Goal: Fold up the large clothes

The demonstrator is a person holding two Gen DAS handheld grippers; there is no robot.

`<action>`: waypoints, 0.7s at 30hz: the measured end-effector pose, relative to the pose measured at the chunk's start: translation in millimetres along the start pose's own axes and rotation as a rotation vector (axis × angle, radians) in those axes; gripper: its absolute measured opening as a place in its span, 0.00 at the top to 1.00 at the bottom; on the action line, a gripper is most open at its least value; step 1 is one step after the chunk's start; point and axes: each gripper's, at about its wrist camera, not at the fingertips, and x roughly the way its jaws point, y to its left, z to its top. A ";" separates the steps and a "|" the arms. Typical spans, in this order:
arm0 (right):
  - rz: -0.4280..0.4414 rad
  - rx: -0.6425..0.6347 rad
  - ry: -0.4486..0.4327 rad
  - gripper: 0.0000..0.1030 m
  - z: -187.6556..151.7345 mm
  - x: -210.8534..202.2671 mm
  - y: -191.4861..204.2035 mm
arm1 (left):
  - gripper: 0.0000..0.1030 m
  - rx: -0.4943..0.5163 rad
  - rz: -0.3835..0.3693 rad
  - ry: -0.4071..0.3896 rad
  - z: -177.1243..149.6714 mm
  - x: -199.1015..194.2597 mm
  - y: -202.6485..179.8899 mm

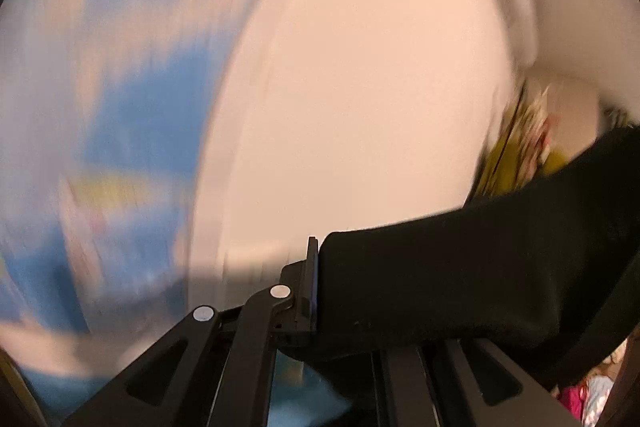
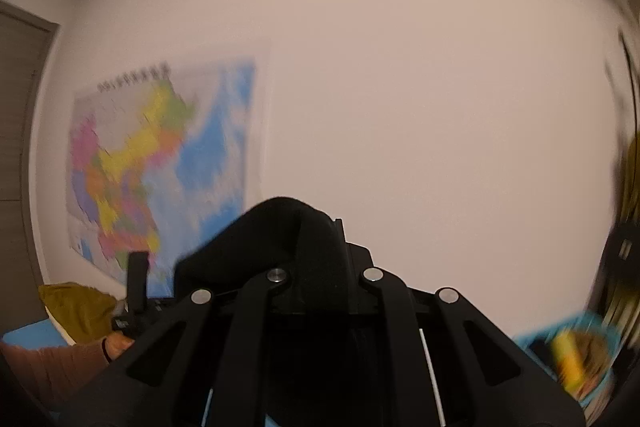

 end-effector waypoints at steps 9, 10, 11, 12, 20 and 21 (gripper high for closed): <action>0.099 -0.014 -0.010 0.93 24.2 -79.3 47.9 | 0.96 0.153 0.120 -0.264 41.6 -219.6 -73.3; 0.126 -0.010 -0.008 0.93 20.0 -86.0 55.0 | 0.96 0.173 0.148 -0.263 36.4 -240.0 -77.7; 0.172 0.007 0.002 0.93 13.3 -94.8 65.0 | 0.96 0.194 0.171 -0.262 32.6 -258.8 -84.8; 0.200 0.011 0.005 0.93 10.3 -100.5 71.7 | 0.96 0.216 0.199 -0.262 29.0 -281.7 -91.5; 0.359 0.049 0.044 0.92 -11.4 -91.6 107.8 | 0.95 0.347 0.417 -0.184 3.3 -360.7 -109.4; 0.376 0.067 0.084 0.92 -20.8 -69.8 108.3 | 0.95 0.337 0.444 -0.151 0.8 -353.7 -101.5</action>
